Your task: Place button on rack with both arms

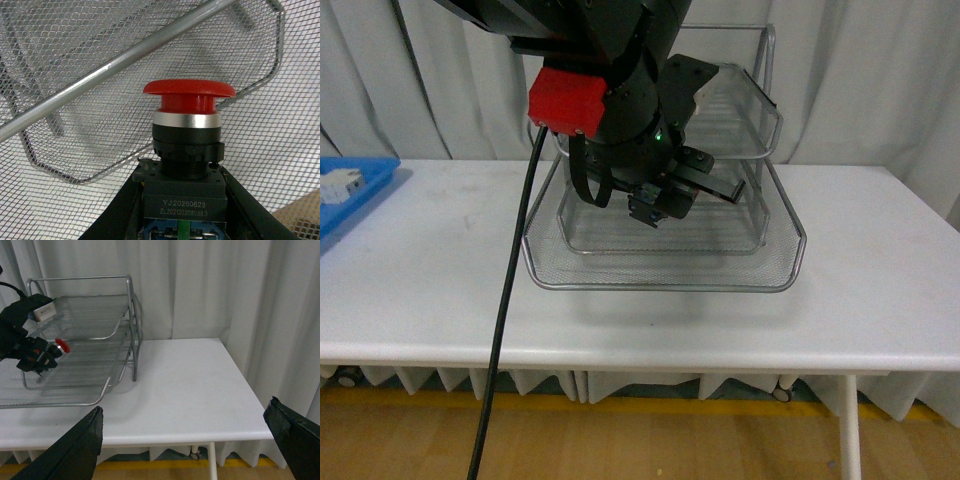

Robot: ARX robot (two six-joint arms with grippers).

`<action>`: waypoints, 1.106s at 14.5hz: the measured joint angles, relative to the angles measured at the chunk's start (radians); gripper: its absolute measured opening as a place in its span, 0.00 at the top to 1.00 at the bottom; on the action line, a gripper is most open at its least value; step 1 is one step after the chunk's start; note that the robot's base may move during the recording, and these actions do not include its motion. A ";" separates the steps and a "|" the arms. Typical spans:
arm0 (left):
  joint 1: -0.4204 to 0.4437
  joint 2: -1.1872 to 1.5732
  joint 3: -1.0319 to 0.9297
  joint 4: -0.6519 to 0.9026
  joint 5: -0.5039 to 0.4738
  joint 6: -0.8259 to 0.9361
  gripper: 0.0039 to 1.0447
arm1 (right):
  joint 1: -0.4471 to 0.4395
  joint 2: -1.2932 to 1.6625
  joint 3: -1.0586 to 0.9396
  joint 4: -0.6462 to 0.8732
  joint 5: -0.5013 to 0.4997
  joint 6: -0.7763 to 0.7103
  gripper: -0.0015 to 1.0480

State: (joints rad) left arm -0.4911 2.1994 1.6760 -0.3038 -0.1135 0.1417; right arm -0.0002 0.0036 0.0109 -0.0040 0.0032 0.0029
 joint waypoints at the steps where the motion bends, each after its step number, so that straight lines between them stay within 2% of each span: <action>1: 0.000 0.031 0.038 -0.024 -0.008 0.003 0.66 | 0.000 0.000 0.000 0.000 0.000 0.000 0.06; 5: -0.010 0.119 0.150 -0.104 -0.012 0.016 0.66 | 0.000 0.000 0.000 0.000 0.000 0.000 0.06; 11: -0.011 0.114 0.174 -0.100 0.024 -0.039 0.04 | 0.000 0.000 0.000 0.000 0.000 0.000 0.06; 14: -0.005 -0.029 0.049 -0.032 0.040 -0.040 0.06 | 0.000 0.000 0.000 0.000 0.000 0.000 0.06; 16: -0.002 -0.180 -0.092 0.085 0.063 -0.048 0.06 | 0.000 0.000 0.000 0.000 0.000 0.000 0.06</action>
State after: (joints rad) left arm -0.4934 2.0197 1.5837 -0.2188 -0.0502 0.0937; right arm -0.0002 0.0036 0.0109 -0.0036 0.0032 0.0029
